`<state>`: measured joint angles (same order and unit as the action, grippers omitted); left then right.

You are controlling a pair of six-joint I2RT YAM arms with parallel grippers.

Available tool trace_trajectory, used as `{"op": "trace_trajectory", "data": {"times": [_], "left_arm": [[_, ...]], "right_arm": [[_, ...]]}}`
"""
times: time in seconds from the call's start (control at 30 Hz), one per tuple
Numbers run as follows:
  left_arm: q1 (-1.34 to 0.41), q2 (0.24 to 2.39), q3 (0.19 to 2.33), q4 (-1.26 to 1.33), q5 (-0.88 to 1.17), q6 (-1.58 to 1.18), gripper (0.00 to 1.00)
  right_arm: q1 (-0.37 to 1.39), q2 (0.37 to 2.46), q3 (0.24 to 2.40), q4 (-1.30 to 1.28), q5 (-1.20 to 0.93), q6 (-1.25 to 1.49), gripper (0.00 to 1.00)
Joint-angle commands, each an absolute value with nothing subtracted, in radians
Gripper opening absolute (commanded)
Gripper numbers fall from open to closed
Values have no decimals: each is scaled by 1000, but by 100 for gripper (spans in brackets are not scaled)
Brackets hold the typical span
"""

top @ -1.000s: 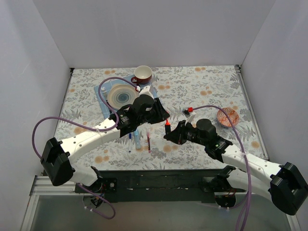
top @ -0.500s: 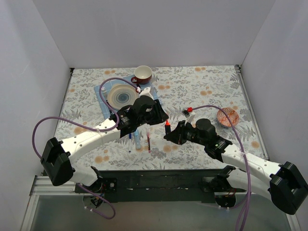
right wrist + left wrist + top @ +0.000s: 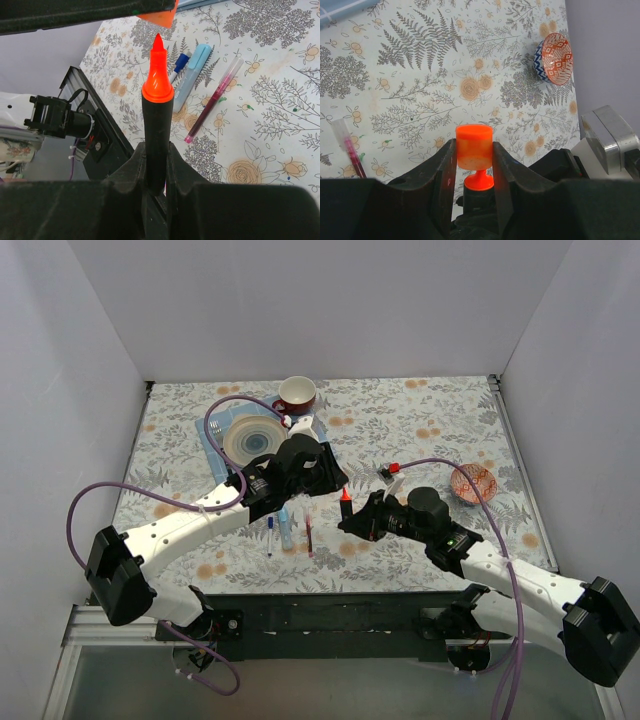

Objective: Insert the pens into the pen caps

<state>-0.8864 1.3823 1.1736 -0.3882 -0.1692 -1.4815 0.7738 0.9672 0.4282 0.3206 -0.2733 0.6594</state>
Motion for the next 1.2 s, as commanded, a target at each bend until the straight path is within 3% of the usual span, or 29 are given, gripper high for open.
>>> {"op": "trace_trajectory", "data": {"times": [0.0, 0.73, 1.03, 1.17], "left_arm": [[-887, 1381, 1209, -394, -184, -1466, 0], [-920, 1321, 1051, -290, -2, -1422, 0], [-939, 1250, 1005, -216, 95, -1417, 26], [-939, 1197, 996, -203, 109, -1413, 47]], "right_arm": [[784, 969, 449, 388, -290, 664, 1], [787, 971, 546, 305, -183, 624, 1], [785, 939, 584, 273, -144, 558, 1], [785, 908, 571, 290, -170, 531, 1]]}}
